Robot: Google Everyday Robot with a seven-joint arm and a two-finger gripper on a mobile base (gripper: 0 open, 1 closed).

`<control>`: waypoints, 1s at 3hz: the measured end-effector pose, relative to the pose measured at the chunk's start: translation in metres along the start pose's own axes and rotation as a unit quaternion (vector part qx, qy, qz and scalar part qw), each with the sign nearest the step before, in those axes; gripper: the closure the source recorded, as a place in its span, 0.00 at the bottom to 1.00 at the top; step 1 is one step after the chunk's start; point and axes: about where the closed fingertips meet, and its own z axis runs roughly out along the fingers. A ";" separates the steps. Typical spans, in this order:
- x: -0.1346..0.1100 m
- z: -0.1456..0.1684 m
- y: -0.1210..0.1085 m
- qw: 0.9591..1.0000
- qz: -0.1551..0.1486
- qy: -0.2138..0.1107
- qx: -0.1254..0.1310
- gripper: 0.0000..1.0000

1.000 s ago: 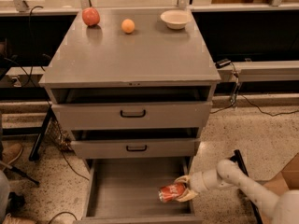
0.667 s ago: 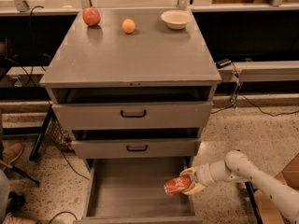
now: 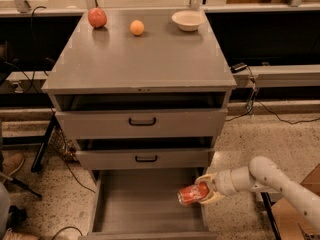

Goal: Pick coke can from bottom drawer and place on counter

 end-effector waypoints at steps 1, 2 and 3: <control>-0.061 -0.054 -0.002 0.999 -0.036 0.010 0.014 1.00; -0.129 -0.104 -0.009 0.997 -0.070 0.027 0.023 1.00; -0.194 -0.148 -0.014 0.990 -0.131 0.044 0.037 1.00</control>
Offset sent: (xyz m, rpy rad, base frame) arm -0.0371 0.0010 0.2781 -0.1251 -0.2309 0.0582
